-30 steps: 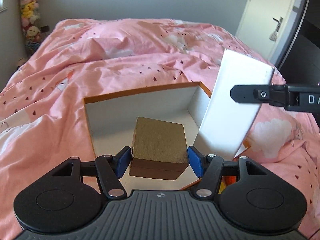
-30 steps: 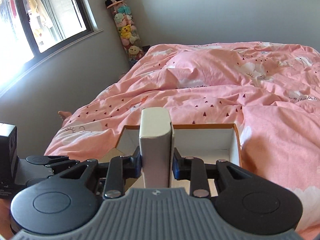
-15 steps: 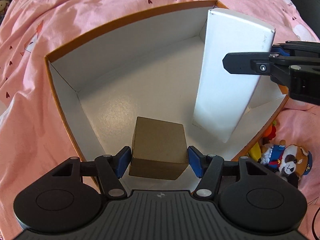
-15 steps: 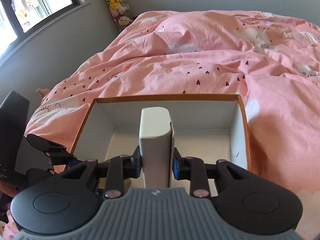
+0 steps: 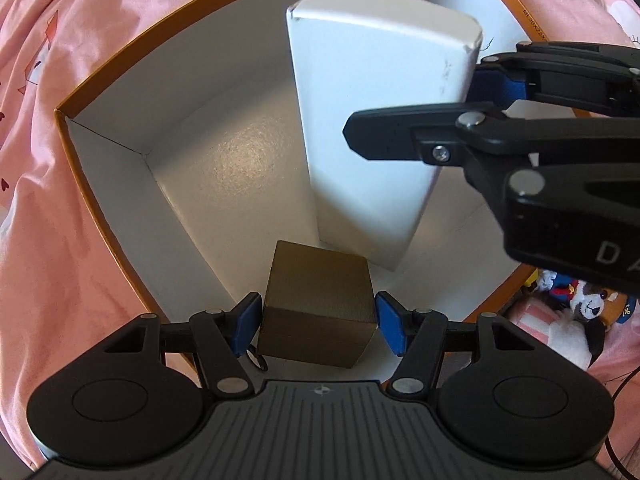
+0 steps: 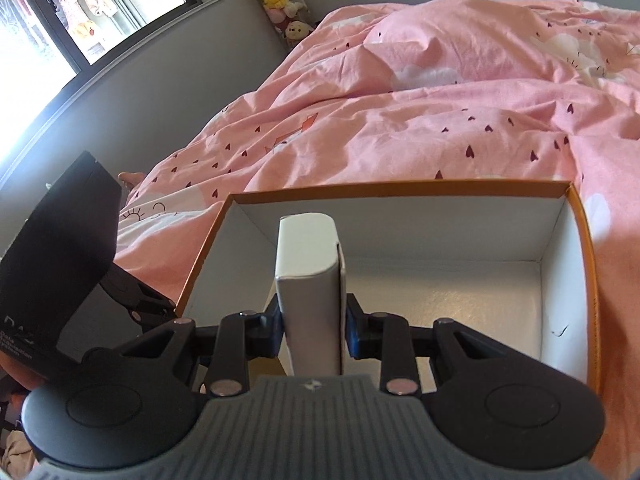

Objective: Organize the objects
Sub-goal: 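Lower the tan cube into the orange box corner and open the left gripper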

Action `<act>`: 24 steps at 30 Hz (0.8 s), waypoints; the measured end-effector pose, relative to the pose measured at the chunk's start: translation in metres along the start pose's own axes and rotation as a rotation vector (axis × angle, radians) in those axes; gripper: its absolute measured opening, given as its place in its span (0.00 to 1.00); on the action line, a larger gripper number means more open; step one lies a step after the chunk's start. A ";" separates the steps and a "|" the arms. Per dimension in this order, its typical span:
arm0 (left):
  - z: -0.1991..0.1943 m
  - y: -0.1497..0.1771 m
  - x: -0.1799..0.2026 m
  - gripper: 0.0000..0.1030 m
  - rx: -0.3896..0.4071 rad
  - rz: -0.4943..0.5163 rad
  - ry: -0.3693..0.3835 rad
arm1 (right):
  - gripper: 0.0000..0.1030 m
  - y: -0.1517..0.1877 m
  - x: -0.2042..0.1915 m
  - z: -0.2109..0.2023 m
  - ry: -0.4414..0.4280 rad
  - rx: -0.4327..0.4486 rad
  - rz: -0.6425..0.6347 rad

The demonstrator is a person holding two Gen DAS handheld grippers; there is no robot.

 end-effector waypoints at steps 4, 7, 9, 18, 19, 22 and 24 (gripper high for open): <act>0.005 0.002 0.001 0.70 -0.027 0.017 -0.024 | 0.31 0.006 0.002 0.020 -0.053 -0.084 0.038; 0.010 0.004 0.000 0.70 -0.046 0.032 -0.035 | 0.30 0.011 0.000 0.028 -0.075 -0.118 0.051; 0.013 0.006 0.000 0.70 -0.059 0.040 -0.046 | 0.30 0.012 -0.001 0.030 -0.079 -0.126 0.046; 0.014 0.021 -0.002 0.53 -0.083 0.101 -0.066 | 0.30 0.006 0.001 0.028 -0.039 -0.106 0.040; 0.015 0.023 -0.002 0.53 -0.092 0.120 -0.070 | 0.30 0.005 0.002 0.028 -0.036 -0.106 0.039; 0.016 0.025 -0.006 0.52 -0.096 0.098 -0.079 | 0.30 0.006 0.003 0.027 -0.028 -0.109 0.039; 0.012 0.026 -0.008 0.51 -0.078 0.055 -0.076 | 0.30 0.006 0.004 0.025 -0.019 -0.106 0.039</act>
Point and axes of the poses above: each gripper's, at about its wrist camera, not at the fingertips, and z roughly the way its jaws point, x to its right, y to its underside, the point moved 1 cm from there along z, roughly the way its jaws point, and after that the axes turned 15 degrees about y, right-handed, at the moved point
